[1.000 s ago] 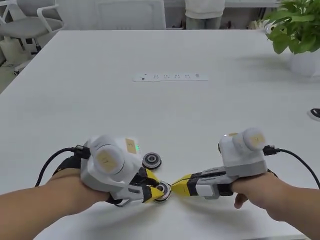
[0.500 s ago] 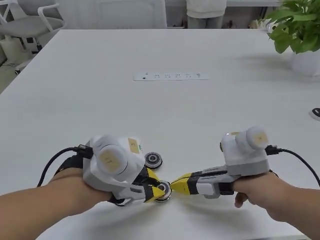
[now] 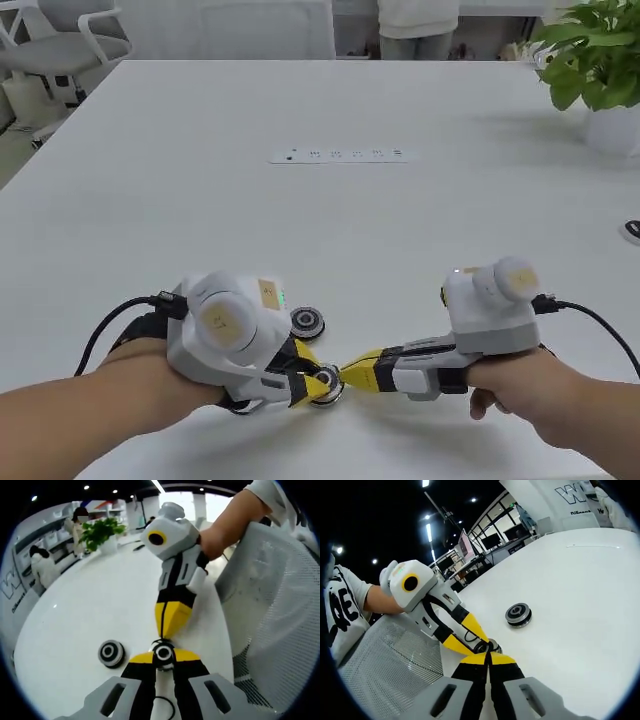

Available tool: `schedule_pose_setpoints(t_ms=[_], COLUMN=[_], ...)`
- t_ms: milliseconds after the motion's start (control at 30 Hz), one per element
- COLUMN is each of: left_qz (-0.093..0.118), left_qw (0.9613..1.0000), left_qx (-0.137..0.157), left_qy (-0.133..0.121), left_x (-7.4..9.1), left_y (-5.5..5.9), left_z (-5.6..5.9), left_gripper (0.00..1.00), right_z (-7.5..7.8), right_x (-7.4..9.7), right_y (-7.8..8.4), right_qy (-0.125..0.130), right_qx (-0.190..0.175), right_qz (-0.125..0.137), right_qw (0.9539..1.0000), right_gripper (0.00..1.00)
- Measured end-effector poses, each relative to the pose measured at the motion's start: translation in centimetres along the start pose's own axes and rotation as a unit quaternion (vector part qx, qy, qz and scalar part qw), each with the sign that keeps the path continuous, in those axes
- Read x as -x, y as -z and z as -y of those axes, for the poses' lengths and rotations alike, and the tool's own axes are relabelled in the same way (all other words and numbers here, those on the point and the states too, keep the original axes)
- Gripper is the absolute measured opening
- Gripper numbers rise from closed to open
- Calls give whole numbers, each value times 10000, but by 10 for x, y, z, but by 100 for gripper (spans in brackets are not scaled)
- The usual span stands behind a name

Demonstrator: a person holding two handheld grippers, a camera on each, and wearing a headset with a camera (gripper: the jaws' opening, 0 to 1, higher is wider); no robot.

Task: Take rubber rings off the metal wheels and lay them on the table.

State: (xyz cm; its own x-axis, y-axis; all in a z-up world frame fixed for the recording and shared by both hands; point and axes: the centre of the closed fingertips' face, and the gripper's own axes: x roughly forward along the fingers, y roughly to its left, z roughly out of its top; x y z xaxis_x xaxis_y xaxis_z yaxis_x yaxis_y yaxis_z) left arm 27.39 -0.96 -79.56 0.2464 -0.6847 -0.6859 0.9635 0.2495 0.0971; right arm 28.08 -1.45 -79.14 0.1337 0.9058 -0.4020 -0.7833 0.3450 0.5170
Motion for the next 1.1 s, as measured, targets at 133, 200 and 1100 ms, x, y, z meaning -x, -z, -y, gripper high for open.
schedule_pose_setpoints(t_ms=[133,200,1100], left_qz=[-2,-4,10], left_qw=[10000,10000,10000], left_qx=[3,9,35], left_qy=[-9,-12,5], left_x=[0,0,0], left_y=[0,0,0], left_z=[0,0,0], left_gripper=[12,12,12], right_z=[0,0,-7], right_x=[0,0,-2], right_y=[0,0,-1], right_qy=[-9,-14,-137], right_qx=[-27,-23,96], right_qz=[10,6,1], right_qw=[10000,10000,9999], right_gripper=[0,0,0])
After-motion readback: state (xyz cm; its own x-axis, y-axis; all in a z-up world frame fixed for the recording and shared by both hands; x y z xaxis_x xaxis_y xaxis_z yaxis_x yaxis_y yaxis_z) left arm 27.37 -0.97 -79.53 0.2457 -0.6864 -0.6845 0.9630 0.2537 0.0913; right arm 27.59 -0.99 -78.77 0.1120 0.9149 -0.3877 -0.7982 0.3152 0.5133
